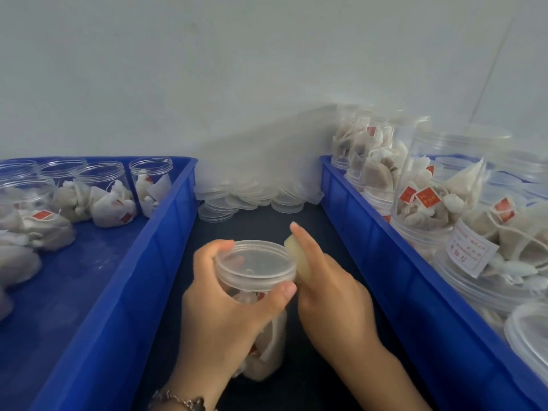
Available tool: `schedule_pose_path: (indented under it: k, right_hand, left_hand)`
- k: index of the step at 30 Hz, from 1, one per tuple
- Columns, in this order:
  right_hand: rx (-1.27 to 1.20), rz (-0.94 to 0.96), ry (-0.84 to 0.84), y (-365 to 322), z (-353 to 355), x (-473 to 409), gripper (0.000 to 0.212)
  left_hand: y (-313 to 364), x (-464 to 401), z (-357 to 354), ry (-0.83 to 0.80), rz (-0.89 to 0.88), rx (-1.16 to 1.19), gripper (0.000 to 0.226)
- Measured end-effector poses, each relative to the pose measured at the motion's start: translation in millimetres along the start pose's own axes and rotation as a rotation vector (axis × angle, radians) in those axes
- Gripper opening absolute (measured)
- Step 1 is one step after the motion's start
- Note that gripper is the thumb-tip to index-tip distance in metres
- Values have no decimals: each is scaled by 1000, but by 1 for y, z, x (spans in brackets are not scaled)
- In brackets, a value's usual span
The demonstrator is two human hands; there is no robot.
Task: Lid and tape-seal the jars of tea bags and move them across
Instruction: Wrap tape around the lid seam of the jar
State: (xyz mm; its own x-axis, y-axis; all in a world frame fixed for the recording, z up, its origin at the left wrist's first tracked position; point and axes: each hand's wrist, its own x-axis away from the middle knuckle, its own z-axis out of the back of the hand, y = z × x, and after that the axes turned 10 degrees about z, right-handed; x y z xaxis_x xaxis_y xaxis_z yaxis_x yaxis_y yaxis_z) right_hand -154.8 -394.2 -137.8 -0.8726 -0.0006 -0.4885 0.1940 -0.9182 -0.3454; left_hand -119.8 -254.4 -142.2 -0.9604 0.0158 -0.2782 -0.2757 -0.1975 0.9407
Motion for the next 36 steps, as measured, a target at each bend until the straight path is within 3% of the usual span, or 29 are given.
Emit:
schedule_pose_path:
  k: [3, 8, 13, 23, 28, 36]
  right_hand:
    - [20, -18, 20, -2, 5, -1, 100]
    - [-171, 3, -8, -2, 19, 2, 86]
    - [-228, 47, -18, -2, 20, 5, 68]
    - [-207, 67, 46, 3, 14, 3, 41]
    - [-190, 44, 129, 0, 8, 3, 46]
    - [-204, 103, 404, 5, -8, -3, 62]
  left_hand:
    - [-2, -3, 3, 98, -10, 3, 70]
    - [-8, -5, 5, 156, -49, -22, 75]
    - [-11, -7, 6, 195, -81, -6, 98]
    - [-19, -2, -5, 270, -104, 14, 85]
    - [-22, 1, -21, 366, -184, -46, 77]
    - [-19, -2, -23, 381, -151, -91, 79]
